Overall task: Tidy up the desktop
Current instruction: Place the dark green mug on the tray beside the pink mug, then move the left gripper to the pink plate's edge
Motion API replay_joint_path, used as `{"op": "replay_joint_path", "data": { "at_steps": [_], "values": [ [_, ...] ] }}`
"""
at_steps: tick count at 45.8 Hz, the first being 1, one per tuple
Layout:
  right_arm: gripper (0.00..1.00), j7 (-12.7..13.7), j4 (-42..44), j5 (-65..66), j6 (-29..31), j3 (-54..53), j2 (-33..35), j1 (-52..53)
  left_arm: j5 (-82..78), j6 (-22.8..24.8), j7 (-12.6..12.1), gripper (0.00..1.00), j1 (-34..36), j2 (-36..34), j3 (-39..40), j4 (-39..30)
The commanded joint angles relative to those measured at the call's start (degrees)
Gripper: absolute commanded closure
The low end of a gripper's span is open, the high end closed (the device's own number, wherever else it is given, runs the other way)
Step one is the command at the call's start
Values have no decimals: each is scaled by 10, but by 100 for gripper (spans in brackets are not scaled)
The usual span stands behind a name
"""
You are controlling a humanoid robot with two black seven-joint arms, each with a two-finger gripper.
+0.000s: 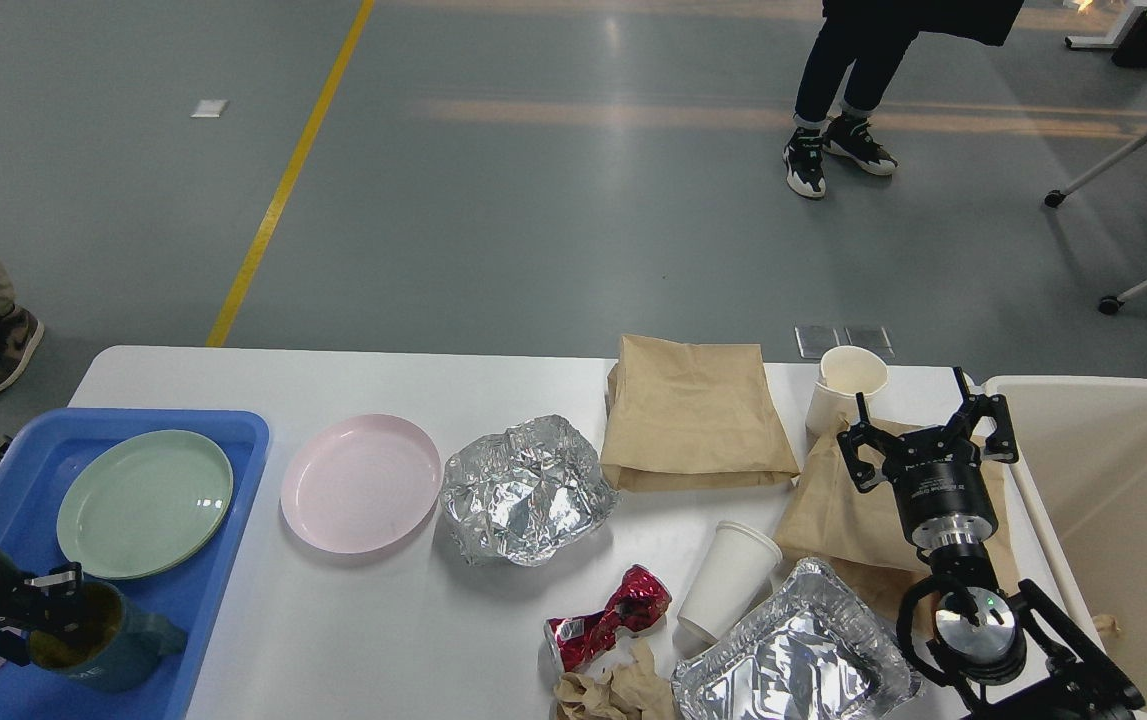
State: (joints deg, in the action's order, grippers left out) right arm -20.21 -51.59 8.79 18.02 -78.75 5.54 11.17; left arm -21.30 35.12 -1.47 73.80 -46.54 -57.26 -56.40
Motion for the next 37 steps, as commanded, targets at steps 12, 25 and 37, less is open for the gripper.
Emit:
{"op": "replay_joint_path", "data": {
  "at_steps": [12,25,37],
  "values": [
    [0,0,0,0,0,0,0,0,57,2,3,10,283,8,-230,-159],
    [0,0,0,0,1,0,0,0,172,2,3,11,577,147,-313,-341],
    [0,0,0,0,0,0,0,0,265,21,3,11,694,264,-258,-421]
  ]
}}
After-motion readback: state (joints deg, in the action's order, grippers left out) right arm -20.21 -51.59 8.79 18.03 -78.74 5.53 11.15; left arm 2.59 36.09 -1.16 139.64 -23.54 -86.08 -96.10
